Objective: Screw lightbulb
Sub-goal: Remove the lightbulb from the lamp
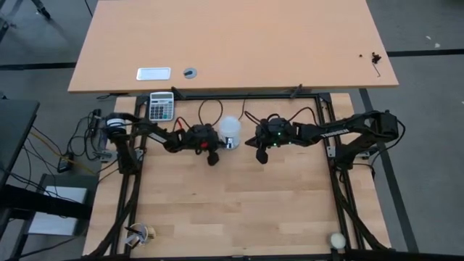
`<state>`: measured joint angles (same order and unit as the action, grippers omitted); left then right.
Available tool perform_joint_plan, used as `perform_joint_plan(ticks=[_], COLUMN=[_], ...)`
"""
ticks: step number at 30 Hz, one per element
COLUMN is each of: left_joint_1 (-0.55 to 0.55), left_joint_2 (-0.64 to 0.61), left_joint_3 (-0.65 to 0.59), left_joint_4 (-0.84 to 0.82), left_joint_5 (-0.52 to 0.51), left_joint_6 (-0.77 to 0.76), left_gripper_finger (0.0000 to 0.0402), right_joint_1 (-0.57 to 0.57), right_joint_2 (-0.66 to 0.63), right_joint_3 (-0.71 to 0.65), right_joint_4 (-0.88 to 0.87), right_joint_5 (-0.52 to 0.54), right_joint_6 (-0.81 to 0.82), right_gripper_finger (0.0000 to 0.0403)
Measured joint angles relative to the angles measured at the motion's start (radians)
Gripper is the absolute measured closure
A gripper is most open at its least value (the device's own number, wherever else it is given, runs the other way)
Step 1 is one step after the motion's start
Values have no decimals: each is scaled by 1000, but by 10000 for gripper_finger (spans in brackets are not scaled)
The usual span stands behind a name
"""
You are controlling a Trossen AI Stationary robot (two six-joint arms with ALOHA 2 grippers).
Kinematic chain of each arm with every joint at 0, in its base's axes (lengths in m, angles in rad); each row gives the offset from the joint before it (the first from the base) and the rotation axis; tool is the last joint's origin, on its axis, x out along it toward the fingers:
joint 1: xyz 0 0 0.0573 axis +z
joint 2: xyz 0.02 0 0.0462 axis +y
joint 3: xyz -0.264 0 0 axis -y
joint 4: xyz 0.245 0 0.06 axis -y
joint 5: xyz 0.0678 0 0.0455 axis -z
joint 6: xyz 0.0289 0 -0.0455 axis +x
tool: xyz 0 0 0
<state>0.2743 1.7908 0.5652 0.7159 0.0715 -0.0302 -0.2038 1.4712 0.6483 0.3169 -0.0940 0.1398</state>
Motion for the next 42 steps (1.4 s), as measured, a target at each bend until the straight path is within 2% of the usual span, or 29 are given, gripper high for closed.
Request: perform_joint_plan(ticks=[10,16,23,32,42], left_joint_1=[-107,-127,-127,-126,-126], left_joint_2=[0,-2,-30,-86,-137], left_joint_3=[0,19,45,45,45], left_joint_4=[41,47,-35,-164,-238], left_joint_5=[-39,-41,-45,-102,-137], left_joint_6=[-31,-33,-30,-23,-24], left_gripper_finger=[402,402,402,402,402], right_joint_1=[51,76,78,78,77], right_joint_2=[0,-2,-12,-24,-24], right_joint_3=[0,0,0,0,-1], right_joint_4=[-6,-4,-3,-12,-11], right_joint_5=[0,0,0,0,0], right_joint_6=[0,2,22,-2,-2], right_gripper_finger=[398,395,394,393,379])
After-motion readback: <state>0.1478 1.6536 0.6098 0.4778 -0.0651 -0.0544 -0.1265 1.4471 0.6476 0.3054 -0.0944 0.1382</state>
